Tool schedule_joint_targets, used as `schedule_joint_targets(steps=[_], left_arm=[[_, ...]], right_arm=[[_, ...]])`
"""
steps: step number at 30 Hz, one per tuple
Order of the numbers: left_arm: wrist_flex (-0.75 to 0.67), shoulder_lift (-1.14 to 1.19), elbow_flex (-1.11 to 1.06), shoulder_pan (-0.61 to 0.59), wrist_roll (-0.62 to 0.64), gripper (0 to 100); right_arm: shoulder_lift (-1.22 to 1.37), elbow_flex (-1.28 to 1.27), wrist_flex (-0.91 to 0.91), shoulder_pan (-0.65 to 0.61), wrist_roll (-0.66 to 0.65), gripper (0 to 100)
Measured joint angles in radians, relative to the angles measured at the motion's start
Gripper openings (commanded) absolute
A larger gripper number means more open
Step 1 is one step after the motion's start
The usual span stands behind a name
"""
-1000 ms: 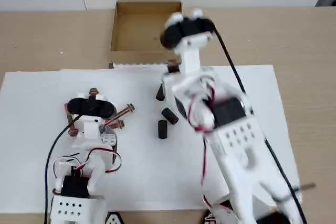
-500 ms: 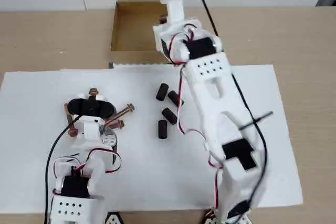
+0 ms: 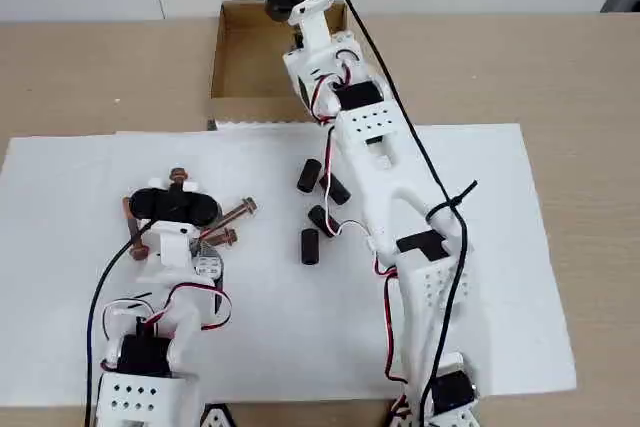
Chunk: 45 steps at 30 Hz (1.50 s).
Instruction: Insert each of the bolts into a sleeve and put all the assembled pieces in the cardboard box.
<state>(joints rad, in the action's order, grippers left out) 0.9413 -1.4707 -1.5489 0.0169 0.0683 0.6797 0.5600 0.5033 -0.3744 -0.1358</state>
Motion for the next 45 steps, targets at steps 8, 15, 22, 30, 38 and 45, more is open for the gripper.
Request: schedule_joint_targets(steps=[8, 15, 22, 30, 38, 45], left_arm=[[0.0, 0.0, 0.0, 0.0, 0.0, 1], [0.0, 0.0, 0.0, 0.0, 0.0, 1], [0.0, 0.0, 0.0, 0.0, 0.0, 1], [0.0, 0.0, 0.0, -0.04, 0.0, 1], [0.0, 0.0, 0.0, -0.04, 0.0, 1], [0.0, 0.0, 0.0, -0.04, 0.0, 1]], right_arm=[[0.002, 0.025, 0.023, 0.0, -0.009, 10.5], [0.002, 0.026, 0.052, 0.0, -0.009, 10.4], [-0.077, 0.028, 0.287, 0.0, -0.009, 10.4], [-0.264, 0.028, 0.6, 0.0, -0.009, 10.4], [-0.344, 0.028, 0.875, -0.009, -0.009, 10.7], [-0.365, 0.031, 1.096, -0.035, -0.011, 10.7]])
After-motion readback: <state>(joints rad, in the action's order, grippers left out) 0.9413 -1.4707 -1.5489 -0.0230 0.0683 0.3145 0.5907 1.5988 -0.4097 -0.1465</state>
